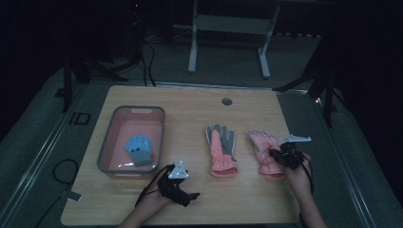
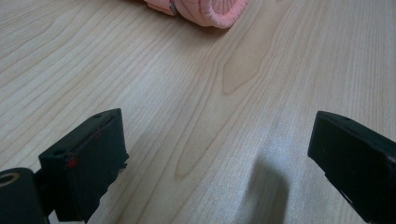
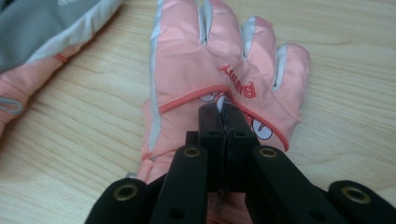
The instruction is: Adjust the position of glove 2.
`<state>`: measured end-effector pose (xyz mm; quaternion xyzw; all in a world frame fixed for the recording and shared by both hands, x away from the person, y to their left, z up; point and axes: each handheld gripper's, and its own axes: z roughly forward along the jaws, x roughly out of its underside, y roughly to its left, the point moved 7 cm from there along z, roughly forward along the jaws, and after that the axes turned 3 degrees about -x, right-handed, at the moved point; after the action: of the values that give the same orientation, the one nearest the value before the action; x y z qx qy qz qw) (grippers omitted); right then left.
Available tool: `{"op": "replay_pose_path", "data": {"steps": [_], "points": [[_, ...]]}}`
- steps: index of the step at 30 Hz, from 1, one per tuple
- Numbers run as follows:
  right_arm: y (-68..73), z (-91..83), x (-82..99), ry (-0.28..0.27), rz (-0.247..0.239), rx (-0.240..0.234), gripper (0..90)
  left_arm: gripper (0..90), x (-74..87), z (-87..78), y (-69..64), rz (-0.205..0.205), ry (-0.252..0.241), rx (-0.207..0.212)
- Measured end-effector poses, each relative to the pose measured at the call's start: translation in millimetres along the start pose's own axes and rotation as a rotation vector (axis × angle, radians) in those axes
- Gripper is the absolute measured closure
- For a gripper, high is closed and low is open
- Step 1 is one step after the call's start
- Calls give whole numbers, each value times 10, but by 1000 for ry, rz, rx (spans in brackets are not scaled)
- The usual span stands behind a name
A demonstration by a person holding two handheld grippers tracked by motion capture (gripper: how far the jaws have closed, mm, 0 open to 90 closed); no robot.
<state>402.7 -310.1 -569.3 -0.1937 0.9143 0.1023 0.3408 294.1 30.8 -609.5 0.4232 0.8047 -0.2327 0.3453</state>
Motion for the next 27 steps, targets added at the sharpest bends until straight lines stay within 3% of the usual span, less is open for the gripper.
{"op": "replay_pose_path", "data": {"steps": [4,7,9,12,16,18,23,27], "points": [[1,17,22,-5,-4,1,867,45,0,4,-3,1,1,-1],[-12,-28,-4,-17,-2,-18,810,45,0,2,-8,1,1,1],[-21,-96,-52,-52,-19,-46,742,45,0,2,-8,1,0,1],[-32,-175,-99,-68,-72,-70,723,45,1,5,-4,2,2,-1],[-63,-183,-100,-48,-103,-80,686,45,0,3,-5,2,1,1],[-70,-131,-52,-27,-99,-123,654,45,1,4,-5,2,2,0],[-121,-22,49,-10,-75,-114,640,45,1,4,-4,2,1,0],[-104,47,94,-9,-87,-123,699,45,5,6,-1,3,3,-1]]}}
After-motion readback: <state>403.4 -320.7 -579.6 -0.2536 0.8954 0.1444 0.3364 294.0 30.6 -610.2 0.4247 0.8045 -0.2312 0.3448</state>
